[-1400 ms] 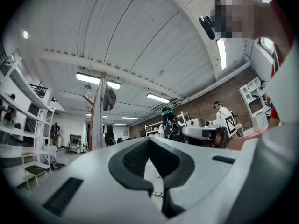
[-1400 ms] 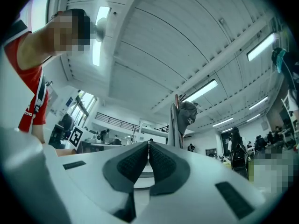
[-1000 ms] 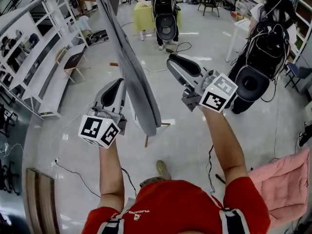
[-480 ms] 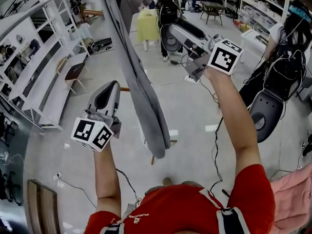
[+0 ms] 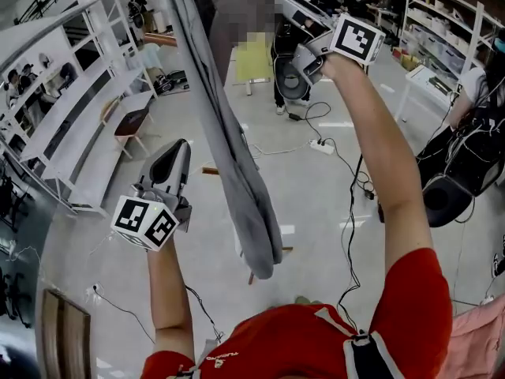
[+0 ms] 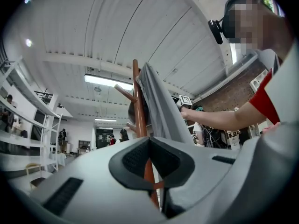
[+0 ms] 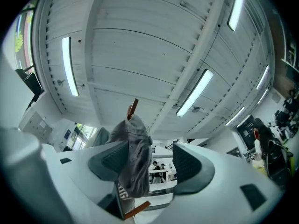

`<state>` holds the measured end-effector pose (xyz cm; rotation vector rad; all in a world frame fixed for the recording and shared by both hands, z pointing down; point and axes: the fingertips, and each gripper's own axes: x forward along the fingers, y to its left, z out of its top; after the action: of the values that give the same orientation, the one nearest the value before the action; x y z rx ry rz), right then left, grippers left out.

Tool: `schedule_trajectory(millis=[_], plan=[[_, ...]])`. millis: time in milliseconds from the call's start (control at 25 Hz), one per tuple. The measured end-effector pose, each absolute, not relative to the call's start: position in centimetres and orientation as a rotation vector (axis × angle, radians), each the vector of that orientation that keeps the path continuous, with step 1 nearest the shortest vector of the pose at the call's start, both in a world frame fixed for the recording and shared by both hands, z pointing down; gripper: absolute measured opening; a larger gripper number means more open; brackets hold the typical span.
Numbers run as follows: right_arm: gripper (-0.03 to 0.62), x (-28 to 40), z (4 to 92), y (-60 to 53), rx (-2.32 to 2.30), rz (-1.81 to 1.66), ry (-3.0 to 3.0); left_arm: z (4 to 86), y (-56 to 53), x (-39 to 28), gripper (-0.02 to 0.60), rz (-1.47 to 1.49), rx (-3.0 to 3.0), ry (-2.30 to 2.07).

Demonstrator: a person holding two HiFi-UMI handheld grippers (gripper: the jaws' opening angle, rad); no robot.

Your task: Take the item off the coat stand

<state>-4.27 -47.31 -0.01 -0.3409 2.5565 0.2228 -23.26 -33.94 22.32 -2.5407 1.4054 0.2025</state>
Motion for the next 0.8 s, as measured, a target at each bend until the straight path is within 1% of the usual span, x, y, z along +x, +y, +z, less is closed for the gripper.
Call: schedule_trajectory(millis=[320,360,400,440,480,520,640,800], plan=[[0.293,-8.7,-1.8,-47.7,-0.080,0.244,2.601,23.7,-34.8,-25.3,0.009,0.194,-2.473,1.506],[0.283,-9.2,-1.9,-47.4,-0.054,0.251,2.604,23.7,-34.8,-25.5,0.009,0.198,-2.467,1.515],[0.242,-9.5,-2.0,-47.0,-0.031,0.263,2.606,23.7,-34.8,-25.7,0.009,0.205,-2.462,1.525],[0.153,-9.8,-2.1,-46.6,-0.010,0.281,2.607,23.8,-34.8,-25.9,0.009,0.214,-2.456,1.537],[0.080,-10.0,-2.3,-46.2,0.002,0.303,2.606,23.8,-34.8,-26.0,0.009,0.223,-2.451,1.550],[0.042,-10.1,-2.6,-45.9,-0.001,0.330,2.603,23.9,-34.9,-26.2,0.009,0.232,-2.446,1.561],[0.032,-10.0,-4.0,-45.4,-0.053,0.404,2.573,24.0,-35.1,-26.4,0.009,0.243,-2.437,1.572],[0.031,-8.3,-6.8,-45.0,-0.122,0.477,2.491,24.6,-35.4,-26.6,0.009,0.250,-2.436,1.594]])
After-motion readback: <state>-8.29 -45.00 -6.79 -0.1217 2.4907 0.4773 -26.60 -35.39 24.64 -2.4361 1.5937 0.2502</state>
